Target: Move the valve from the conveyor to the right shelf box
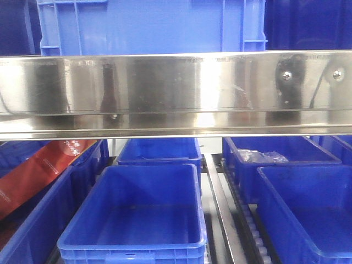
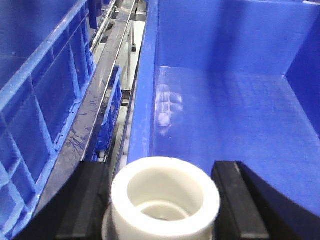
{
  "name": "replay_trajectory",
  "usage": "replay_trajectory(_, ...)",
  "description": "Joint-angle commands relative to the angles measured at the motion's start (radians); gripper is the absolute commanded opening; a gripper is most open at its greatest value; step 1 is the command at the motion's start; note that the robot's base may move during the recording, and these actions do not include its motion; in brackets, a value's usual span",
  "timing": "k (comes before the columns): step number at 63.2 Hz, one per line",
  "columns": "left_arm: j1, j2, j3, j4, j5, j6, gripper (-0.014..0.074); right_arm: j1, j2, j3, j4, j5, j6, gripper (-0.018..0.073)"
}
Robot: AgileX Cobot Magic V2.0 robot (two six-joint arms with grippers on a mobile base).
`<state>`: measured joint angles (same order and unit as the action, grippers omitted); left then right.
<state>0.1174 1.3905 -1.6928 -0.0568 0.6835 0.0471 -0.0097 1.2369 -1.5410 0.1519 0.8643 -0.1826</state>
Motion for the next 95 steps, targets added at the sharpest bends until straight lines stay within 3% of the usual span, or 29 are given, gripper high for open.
replay_trajectory(1, -0.003, -0.011, -0.013, -0.01, -0.07, -0.007, -0.0111, -0.005, -0.013, -0.045, -0.006, -0.061, -0.005, -0.0162)
replay_trajectory(27, -0.003, -0.011, -0.015, -0.026, -0.106, -0.007, -0.0111, -0.005, -0.011, -0.078, 0.034, -0.11, -0.005, -0.0162)
replay_trajectory(36, -0.015, -0.011, -0.048, -0.045, -0.096, -0.007, -0.0111, 0.048, 0.022, -0.166, 0.039, -0.113, -0.005, -0.0162)
replay_trajectory(51, -0.153, 0.035, -0.107, -0.045, -0.099, 0.005, -0.0111, 0.192, 0.17, -0.348, 0.039, -0.123, -0.005, -0.0162)
replay_trajectory(73, -0.389, 0.25, -0.198, -0.045, -0.165, 0.005, -0.0111, 0.399, 0.462, -0.556, 0.049, -0.262, -0.005, -0.0162)
replay_trajectory(80, -0.421, 0.309, -0.206, -0.045, -0.203, 0.005, -0.0111, 0.437, 0.539, -0.567, 0.063, -0.313, -0.005, -0.0162)
replay_trajectory(95, -0.42, 0.414, -0.206, -0.045, -0.209, 0.005, -0.0111, 0.459, 0.659, -0.567, 0.065, -0.324, -0.005, -0.0162)
